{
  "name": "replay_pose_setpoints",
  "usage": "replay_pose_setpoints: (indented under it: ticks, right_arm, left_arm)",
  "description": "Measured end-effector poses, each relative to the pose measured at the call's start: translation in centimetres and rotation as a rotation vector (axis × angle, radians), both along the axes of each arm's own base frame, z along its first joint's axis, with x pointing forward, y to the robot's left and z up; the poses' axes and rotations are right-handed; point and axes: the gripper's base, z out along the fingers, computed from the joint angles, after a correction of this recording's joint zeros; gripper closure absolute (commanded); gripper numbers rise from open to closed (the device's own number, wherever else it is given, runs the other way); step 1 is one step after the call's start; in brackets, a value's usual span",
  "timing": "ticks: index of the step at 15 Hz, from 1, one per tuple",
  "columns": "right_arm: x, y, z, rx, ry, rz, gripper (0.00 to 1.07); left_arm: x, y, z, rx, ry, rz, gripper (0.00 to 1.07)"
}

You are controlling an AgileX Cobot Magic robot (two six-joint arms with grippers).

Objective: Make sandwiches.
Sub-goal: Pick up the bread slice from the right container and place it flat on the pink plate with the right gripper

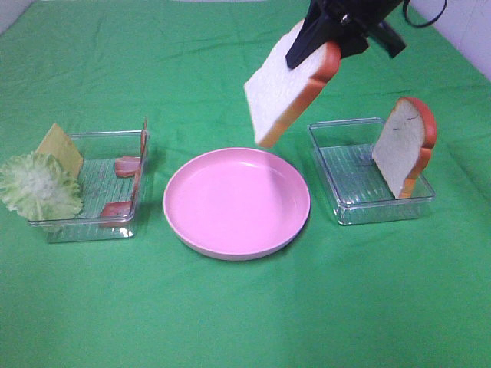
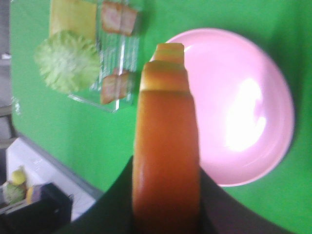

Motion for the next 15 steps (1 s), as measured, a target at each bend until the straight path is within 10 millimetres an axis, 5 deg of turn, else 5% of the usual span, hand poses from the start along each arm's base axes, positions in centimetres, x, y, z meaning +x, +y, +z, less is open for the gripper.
replay_pose_setpoints:
  ticks: [2, 6, 15]
  right_arm:
    - [-1.6, 1.0, -3.9, 0.183, 0.118, 0.010, 1.07]
    - [-1.9, 1.3, -8.4, 0.276, 0.150, -0.086, 1.07]
    - [-0.8, 4.4, -15.5, 0.307, 0.239, -0.178, 1.07]
  left_arm:
    - [0.0, 0.0, 0.0, 0.000, 0.000, 0.000, 0.34]
    - [0.0, 0.0, 0.0, 0.000, 0.000, 0.000, 0.34]
    - [0.0, 0.0, 0.0, 0.000, 0.000, 0.000, 0.34]
